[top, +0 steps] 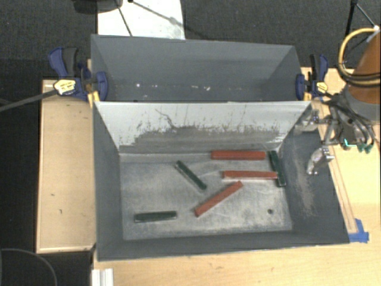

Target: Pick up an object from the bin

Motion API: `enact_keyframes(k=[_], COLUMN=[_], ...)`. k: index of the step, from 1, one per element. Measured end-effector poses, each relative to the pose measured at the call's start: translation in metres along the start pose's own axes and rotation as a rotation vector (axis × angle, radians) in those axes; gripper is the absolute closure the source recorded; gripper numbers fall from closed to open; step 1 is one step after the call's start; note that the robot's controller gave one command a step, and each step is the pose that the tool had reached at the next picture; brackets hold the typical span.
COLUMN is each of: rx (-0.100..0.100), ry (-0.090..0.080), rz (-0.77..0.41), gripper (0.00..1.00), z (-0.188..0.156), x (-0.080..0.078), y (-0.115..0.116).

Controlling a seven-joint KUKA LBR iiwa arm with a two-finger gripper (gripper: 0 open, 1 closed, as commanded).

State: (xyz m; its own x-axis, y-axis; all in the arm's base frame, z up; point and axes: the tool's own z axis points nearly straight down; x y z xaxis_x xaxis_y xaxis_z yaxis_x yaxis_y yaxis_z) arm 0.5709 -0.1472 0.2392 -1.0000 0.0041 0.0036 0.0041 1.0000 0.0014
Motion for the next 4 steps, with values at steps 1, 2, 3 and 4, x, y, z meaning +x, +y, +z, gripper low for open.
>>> enact_keyframes(k=[1,2,3,4], rx=[0.002,0.004,0.003,0.001], ry=[-0.008,-0.013,-0.011,-0.01], rz=[-0.004,-0.051,-0.241,0.024], gripper=[0.0,0.0,0.0,1.0], z=[-0.005,0.053,0.127,0.164], x=[-0.002,-0.007,-0.004,-0.008], y=[0.001,0.026,0.02,0.066])
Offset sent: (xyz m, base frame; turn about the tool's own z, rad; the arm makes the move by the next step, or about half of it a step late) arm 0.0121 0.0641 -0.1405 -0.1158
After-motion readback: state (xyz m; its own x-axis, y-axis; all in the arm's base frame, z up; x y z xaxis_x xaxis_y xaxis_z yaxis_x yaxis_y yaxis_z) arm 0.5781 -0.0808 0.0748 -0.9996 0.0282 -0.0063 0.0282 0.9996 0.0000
